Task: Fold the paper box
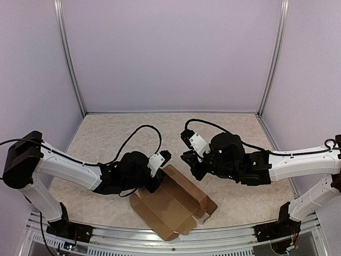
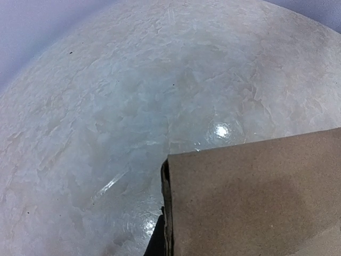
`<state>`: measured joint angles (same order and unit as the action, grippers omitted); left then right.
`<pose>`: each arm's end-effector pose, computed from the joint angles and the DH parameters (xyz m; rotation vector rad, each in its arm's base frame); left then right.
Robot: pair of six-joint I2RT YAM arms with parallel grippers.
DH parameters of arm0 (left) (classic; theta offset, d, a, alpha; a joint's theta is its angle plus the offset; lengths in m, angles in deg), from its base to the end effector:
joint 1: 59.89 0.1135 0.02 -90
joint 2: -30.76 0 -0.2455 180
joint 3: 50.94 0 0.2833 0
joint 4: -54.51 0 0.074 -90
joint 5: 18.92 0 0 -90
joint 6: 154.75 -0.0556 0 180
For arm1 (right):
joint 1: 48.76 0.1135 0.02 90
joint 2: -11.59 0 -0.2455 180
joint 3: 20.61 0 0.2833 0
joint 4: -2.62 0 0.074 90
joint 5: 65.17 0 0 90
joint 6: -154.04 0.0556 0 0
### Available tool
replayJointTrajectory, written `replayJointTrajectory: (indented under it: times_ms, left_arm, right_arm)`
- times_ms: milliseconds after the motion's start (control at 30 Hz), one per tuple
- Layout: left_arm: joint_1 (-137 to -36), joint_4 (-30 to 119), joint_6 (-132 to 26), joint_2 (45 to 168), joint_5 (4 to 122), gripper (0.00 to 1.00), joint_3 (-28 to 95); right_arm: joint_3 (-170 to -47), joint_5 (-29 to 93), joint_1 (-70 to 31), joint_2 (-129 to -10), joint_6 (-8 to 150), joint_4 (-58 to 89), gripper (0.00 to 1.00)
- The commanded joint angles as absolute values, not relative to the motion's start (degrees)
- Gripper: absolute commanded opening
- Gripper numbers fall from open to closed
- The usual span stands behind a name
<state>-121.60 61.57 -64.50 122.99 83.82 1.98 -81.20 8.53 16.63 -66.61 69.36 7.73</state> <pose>0.1801 -0.3087 0.1109 0.9806 1.9075 -0.4028 0.1630 0.3183 0.2189 -0.8276 1.8083 0.5310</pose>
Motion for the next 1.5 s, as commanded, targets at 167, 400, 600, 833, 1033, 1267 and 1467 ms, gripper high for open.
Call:
replayJointTrajectory:
  times_ms: [167,400,600,833,1033,1267,1467]
  left_arm:
    - [-122.71,66.38,-70.28,127.42,78.4,0.0,5.83]
    - [-122.72,66.32,-71.34,131.3,74.65,0.0,8.9]
    - [-122.64,68.26,-71.24,133.3,74.92,0.02,9.22]
    - [-122.71,71.71,-69.12,135.38,74.72,0.04,8.64]
    - [-122.73,73.33,-68.31,136.2,74.5,0.1,7.66]
    - [-122.72,75.39,-67.6,136.67,74.62,0.15,5.7]
    - [-122.72,77.39,-66.41,136.68,74.52,0.18,3.37]
  right_arm:
    - [-75.87,14.12,14.34,-64.69,76.59,0.2,0.0]
    - [-73.8,14.31,14.31,-66.68,81.47,-5.33,0.0]
    - [-73.13,14.7,14.26,-70.27,85.47,-8.32,0.0]
    - [-72.89,16.29,14.27,-74.57,87.36,-11.72,0.0]
    - [-73.81,18.17,14.35,-77.54,88.73,-12.08,0.0]
    - [-74.03,17.77,14.55,-80.39,90.58,-11.7,0.0]
    - [-73.71,16.98,15.18,-82.45,91.75,-11.43,0.0]
